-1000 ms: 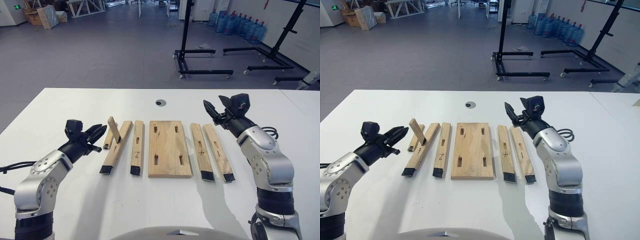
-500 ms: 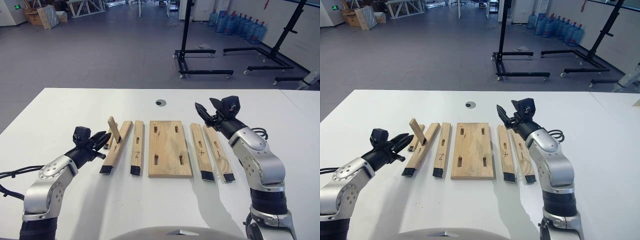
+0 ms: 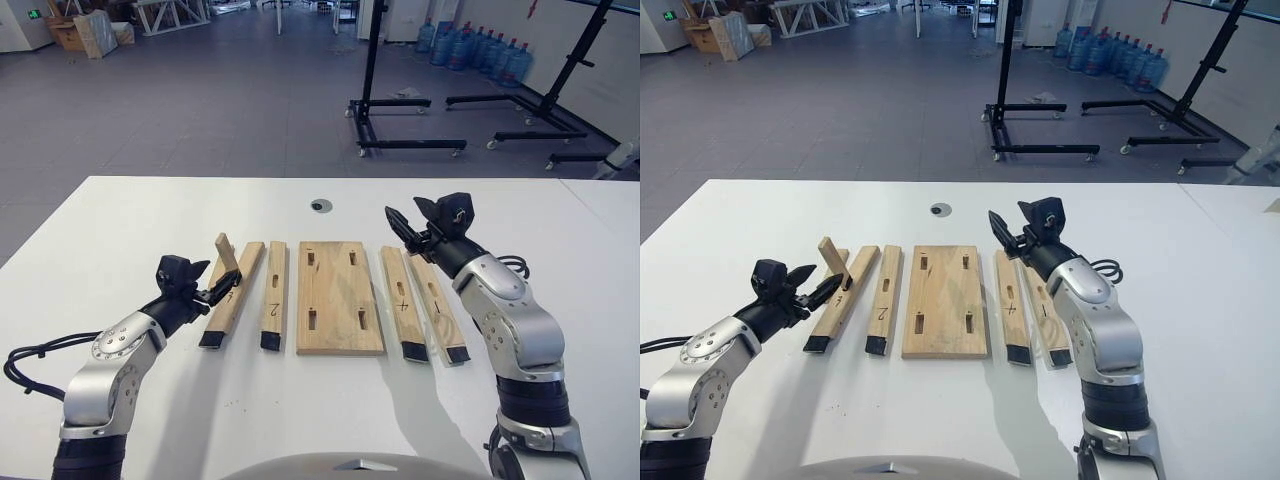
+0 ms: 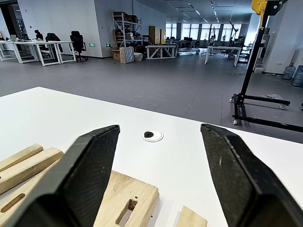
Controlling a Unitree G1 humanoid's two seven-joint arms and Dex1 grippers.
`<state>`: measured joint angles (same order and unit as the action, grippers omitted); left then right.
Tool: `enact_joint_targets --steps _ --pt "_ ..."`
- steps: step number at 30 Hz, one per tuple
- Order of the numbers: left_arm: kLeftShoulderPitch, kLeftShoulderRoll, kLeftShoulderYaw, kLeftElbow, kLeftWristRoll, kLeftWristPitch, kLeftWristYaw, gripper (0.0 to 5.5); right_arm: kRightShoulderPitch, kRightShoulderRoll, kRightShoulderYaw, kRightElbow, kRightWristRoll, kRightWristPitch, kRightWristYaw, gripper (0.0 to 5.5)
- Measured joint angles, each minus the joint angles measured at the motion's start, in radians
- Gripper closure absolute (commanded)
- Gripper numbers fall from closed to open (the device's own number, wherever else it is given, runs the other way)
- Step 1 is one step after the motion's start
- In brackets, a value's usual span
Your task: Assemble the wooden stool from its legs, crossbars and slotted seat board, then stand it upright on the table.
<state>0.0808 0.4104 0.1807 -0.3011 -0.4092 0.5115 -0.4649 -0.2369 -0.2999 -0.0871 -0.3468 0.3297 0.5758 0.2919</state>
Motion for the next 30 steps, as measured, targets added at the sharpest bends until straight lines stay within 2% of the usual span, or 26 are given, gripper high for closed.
enact_joint_targets --steps 5,10,16,20,27,30 --pt "-0.004 -0.019 -0.015 0.031 0.031 -0.019 0.04 1.29 -0.008 0.001 0.025 0.017 -0.012 -0.003 0.011 2.35" --pt "-0.059 -0.051 -0.04 0.067 0.05 -0.029 0.065 1.29 -0.008 -0.008 0.101 0.022 -0.037 -0.022 0.06 2.35" --pt "-0.153 -0.092 -0.048 0.083 0.056 -0.026 0.105 1.29 0.01 -0.037 0.264 0.072 -0.086 -0.068 0.192 2.35" --pt "-0.207 -0.095 -0.046 0.081 0.047 -0.02 0.114 1.29 0.013 -0.016 0.362 0.141 -0.133 -0.116 0.232 2.35" --pt "-0.244 -0.084 -0.046 0.087 0.048 -0.014 0.115 1.29 -0.037 0.073 0.398 0.213 -0.165 -0.139 0.213 2.35" --pt "-0.256 -0.077 -0.048 0.091 0.05 -0.011 0.114 1.29 -0.072 0.016 0.277 0.225 -0.166 -0.144 0.194 2.35"
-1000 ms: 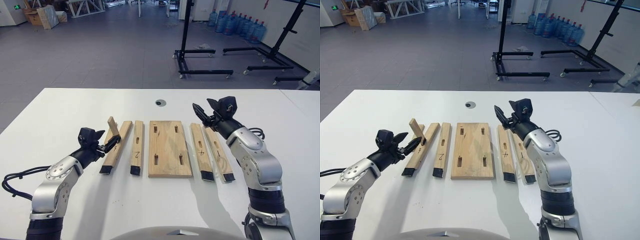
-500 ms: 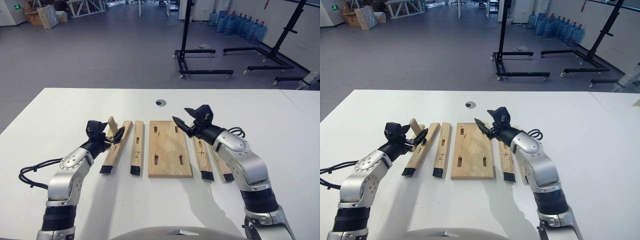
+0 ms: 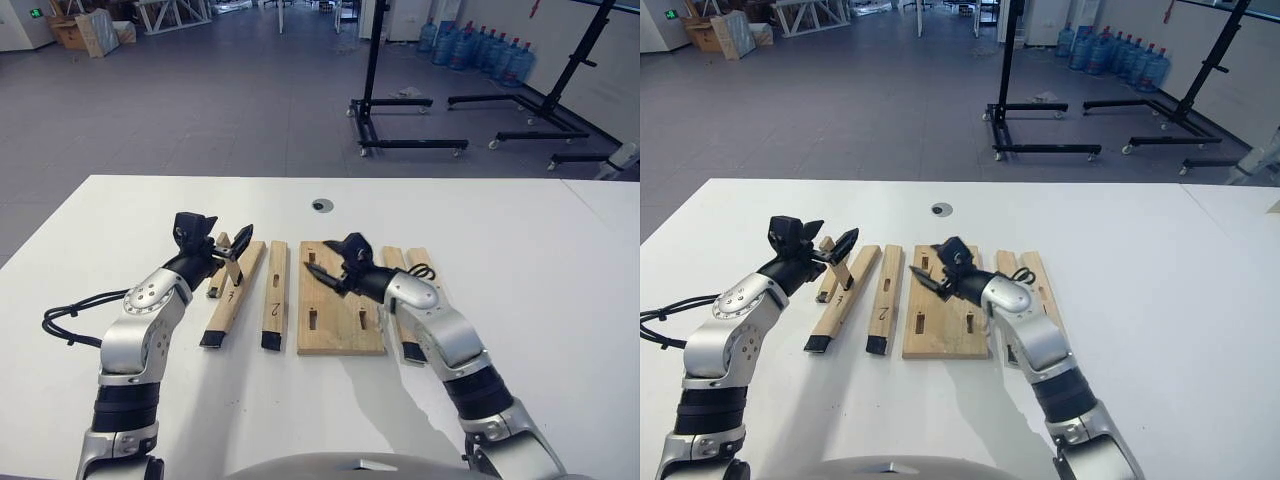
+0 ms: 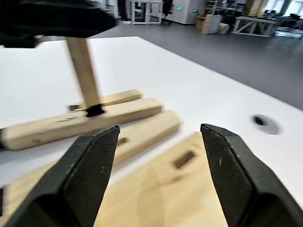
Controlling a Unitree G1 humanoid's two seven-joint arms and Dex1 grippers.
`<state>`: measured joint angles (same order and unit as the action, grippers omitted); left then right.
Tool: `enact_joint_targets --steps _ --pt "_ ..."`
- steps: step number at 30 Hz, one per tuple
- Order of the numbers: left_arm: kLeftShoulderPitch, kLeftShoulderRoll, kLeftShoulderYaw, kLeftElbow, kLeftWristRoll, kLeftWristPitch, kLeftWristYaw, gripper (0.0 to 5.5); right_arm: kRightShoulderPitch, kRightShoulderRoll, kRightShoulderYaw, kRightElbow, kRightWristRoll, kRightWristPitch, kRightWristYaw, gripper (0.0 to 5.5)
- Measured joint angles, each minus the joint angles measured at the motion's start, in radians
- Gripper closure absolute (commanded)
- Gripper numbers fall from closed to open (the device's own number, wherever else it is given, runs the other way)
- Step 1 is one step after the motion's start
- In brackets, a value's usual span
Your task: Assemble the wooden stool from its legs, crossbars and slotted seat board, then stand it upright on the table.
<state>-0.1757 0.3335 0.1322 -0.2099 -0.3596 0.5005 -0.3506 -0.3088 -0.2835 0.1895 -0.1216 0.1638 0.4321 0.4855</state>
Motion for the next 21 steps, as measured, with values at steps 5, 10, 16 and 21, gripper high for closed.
enact_joint_targets --steps 5,10,16,21 --pt "0.01 -0.001 -0.002 0.0 0.008 0.002 0.002 1.29 -0.059 -0.149 -0.251 0.011 0.043 0.01 -0.015 2.35" --pt "0.018 -0.002 -0.005 -0.004 0.01 0.001 0.002 1.29 0.006 -0.13 -0.145 -0.053 0.062 0.025 0.063 2.35" --pt "0.027 -0.002 -0.009 -0.002 0.016 -0.004 0.002 1.29 0.021 -0.003 0.067 -0.102 0.043 0.037 0.072 2.35" --pt "0.032 -0.004 -0.012 0.006 0.02 -0.013 0.002 1.29 -0.04 0.148 0.176 0.002 -0.017 0.021 -0.003 2.35"
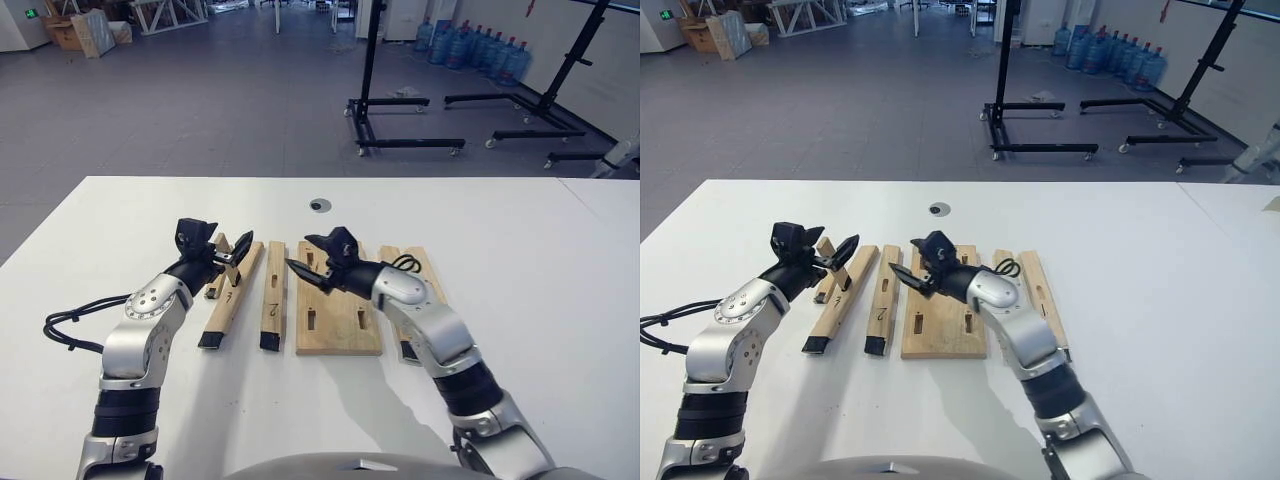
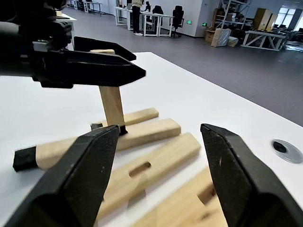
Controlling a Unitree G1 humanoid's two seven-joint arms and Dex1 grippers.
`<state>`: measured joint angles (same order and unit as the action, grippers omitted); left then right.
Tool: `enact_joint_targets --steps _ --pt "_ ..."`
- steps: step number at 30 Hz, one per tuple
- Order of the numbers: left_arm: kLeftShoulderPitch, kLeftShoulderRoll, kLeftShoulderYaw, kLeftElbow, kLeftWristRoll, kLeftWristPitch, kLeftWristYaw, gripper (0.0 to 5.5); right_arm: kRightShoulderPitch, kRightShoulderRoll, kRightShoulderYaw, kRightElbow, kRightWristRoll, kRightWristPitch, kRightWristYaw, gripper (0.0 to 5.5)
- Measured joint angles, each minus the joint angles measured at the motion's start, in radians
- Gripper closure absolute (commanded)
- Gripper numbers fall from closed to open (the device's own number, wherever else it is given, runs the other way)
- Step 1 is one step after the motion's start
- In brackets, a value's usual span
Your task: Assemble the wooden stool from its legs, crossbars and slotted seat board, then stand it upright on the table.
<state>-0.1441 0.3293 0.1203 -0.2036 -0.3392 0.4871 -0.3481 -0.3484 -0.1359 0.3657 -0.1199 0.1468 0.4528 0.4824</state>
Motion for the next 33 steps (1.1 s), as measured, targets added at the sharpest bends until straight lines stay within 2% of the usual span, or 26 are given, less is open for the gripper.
enact_joint_targets --steps 4,10,14,21,31,33 --pt "0.002 0.0 -0.001 0.005 0.001 -0.003 0.001 1.29 -0.012 0.063 0.059 0.051 -0.031 -0.011 -0.017 2.35" --pt "0.003 0.0 -0.006 0.012 0.007 -0.01 0.001 1.29 0.005 0.04 0.139 -0.001 0.019 0.012 0.144 2.35" --pt "0.006 -0.001 -0.005 0.012 0.01 -0.012 0.003 1.29 -0.002 0.094 0.169 0.147 -0.008 -0.063 0.142 2.35" --pt "0.01 -0.008 -0.005 0.013 0.014 -0.016 0.004 1.26 -0.079 0.192 0.159 0.399 -0.081 -0.2 0.092 3.64" --pt "0.011 -0.016 -0.005 0.014 0.022 -0.021 0.003 1.26 -0.104 0.272 0.174 0.571 -0.147 -0.314 0.077 5.44" --pt "0.013 -0.017 -0.006 0.014 0.022 -0.021 0.003 1.26 -0.113 0.287 0.174 0.602 -0.16 -0.336 0.061 5.48"
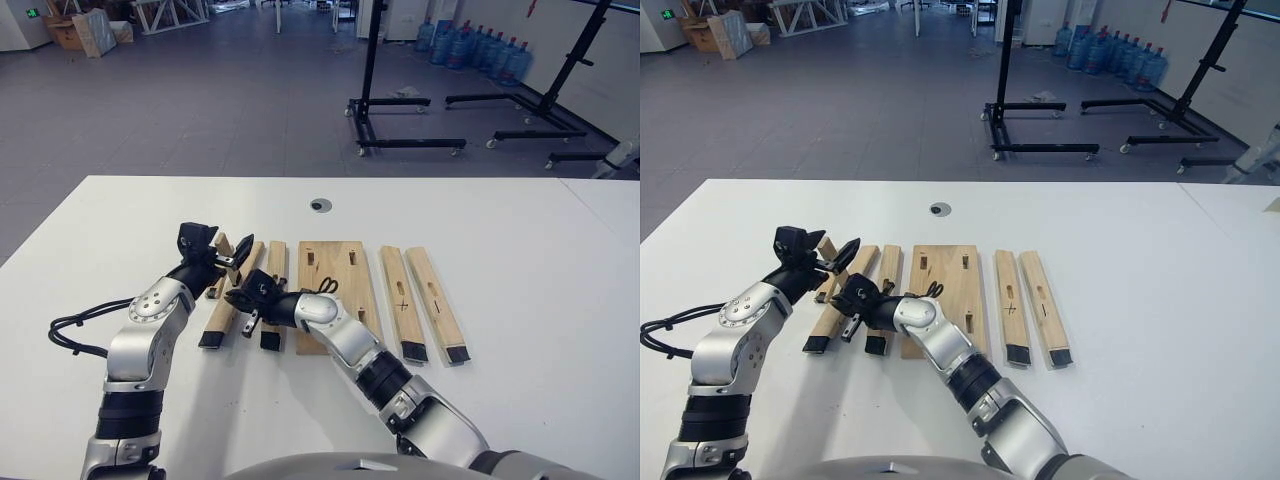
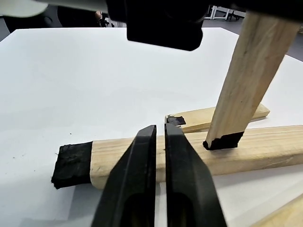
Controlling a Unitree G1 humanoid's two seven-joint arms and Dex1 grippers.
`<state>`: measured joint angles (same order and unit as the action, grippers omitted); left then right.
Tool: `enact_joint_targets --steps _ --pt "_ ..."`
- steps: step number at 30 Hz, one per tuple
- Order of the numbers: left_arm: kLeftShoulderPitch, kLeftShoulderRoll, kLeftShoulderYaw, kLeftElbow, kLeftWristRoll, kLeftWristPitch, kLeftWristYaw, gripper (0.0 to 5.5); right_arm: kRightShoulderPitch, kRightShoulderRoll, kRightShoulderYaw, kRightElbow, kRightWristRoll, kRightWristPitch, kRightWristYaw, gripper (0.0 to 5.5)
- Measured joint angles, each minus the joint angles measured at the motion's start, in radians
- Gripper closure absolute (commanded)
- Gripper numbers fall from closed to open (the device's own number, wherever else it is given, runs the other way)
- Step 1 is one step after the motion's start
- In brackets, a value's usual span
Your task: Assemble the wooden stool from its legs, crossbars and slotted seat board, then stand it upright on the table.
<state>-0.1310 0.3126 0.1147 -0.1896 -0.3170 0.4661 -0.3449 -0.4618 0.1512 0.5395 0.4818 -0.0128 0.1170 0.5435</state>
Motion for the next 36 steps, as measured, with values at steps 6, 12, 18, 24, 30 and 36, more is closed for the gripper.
enact_joint_targets --steps 6,12,18,24,30,36 --pt "0.002 -0.003 -0.001 0.0 0.003 -0.001 0.001 1.26 -0.024 0.007 0.015 0.092 -0.067 -0.019 -0.031 5.48" --pt "0.002 -0.023 -0.002 -0.003 0.004 0.0 0.011 1.26 -0.044 0.006 0.039 0.111 -0.102 -0.033 -0.035 5.48" --pt "0.002 -0.023 -0.002 -0.003 0.004 0.0 0.011 1.26 -0.044 0.006 0.0 0.084 -0.073 0.013 -0.036 5.48" --pt "0.002 -0.023 -0.002 -0.003 0.004 0.0 0.011 1.26 -0.045 0.006 -0.023 0.024 -0.017 0.032 -0.025 5.48" --pt "0.002 -0.023 -0.001 -0.003 0.004 0.0 0.01 1.26 -0.046 0.006 0.024 0.111 -0.026 -0.002 -0.02 5.48" --pt "0.002 -0.024 -0.001 -0.003 0.004 0.0 0.01 1.26 -0.065 0.005 0.028 0.169 -0.026 -0.072 -0.03 5.48"
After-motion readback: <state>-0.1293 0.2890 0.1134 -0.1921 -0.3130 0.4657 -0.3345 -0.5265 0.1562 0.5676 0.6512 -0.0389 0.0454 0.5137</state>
